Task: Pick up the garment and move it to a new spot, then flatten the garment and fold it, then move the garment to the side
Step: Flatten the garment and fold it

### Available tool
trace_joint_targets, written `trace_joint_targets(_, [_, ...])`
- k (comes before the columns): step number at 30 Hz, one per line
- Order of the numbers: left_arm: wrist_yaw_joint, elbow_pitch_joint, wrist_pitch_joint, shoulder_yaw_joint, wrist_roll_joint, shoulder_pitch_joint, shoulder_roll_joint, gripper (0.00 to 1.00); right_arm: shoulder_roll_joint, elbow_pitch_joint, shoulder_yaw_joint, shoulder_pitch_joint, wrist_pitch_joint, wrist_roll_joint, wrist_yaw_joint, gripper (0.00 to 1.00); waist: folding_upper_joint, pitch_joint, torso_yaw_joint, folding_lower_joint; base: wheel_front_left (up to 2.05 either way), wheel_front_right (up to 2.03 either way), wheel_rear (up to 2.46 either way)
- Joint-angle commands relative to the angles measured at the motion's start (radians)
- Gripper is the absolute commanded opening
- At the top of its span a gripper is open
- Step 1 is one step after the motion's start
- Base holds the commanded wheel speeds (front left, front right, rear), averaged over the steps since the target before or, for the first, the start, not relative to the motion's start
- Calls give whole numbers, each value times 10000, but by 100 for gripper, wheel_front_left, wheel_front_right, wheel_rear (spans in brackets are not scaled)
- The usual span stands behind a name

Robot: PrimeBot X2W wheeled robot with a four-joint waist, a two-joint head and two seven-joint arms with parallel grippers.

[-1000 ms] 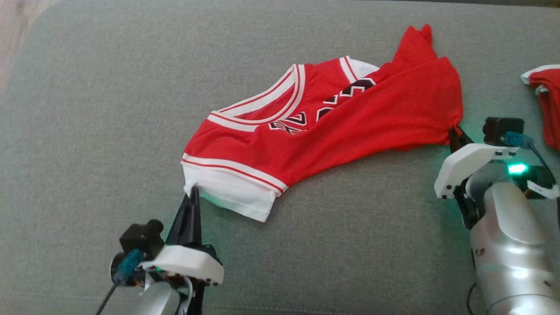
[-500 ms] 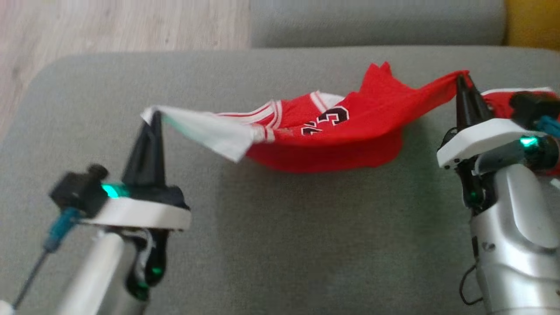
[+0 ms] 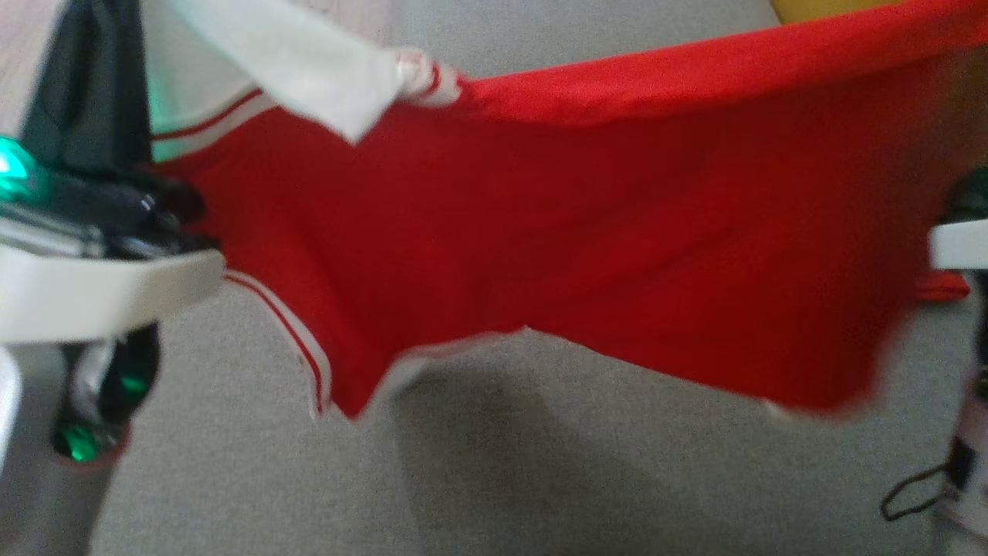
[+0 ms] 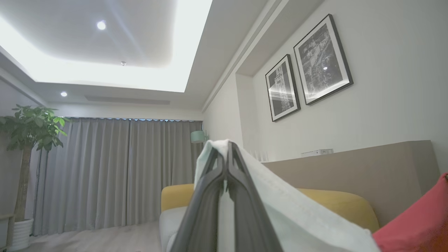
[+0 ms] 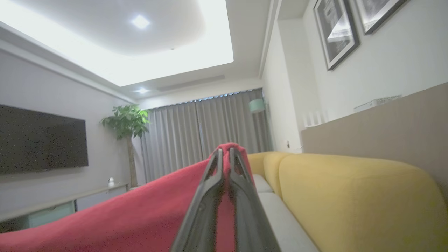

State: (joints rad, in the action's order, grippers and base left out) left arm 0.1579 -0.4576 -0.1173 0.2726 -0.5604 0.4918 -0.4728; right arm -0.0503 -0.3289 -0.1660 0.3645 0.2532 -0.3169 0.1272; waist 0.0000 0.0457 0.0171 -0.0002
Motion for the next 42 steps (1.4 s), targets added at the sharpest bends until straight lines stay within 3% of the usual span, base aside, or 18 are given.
trace_joint_targets(1, [-8,-274,-235,-581,85,761,-546,0,1,-611,98,277,222,-87,35,0,0,-30,25,2,0,0,0])
trace_joint_targets(6, [-237,136,-907,-617,-191,1739,-798,0,1,-1502,-258,174,1036,-50,35,0,0,-330,97,2,0,0,0])
trace_joint_targets(13, [-786,1740,-1510,-149,-374,3360,-756,0,1,-507,270,955,1615,171,35,0,0,-1931,161,2,0,0,0])
trace_joint_targets(17, [-1005,3272,-1351,112,74,4978,-536,0,1,1072,722,2681,1485,636,35,0,0,-3036,222,2,0,0,0])
trace_joint_targets(22, [-1367,5612,-730,575,1188,7278,-457,0,1,3981,927,5702,423,1610,35,0,0,-3922,349,2,0,0,0])
trace_joint_targets(28, [-1254,8081,839,934,2401,9579,-46,0,1,7548,945,8617,-1248,3138,35,0,0,-4394,366,2,0,0,0])
trace_joint_targets(35, [-1261,9676,2138,1201,2603,10226,632,0,1,9841,692,9959,-2420,4332,35,0,0,-5399,-134,2,0,0,0])
trace_joint_targets(42, [-1661,10989,3223,1239,1946,9364,1432,0,1,11636,369,9664,-3596,4783,35,0,0,-6403,-593,2,0,0,0])
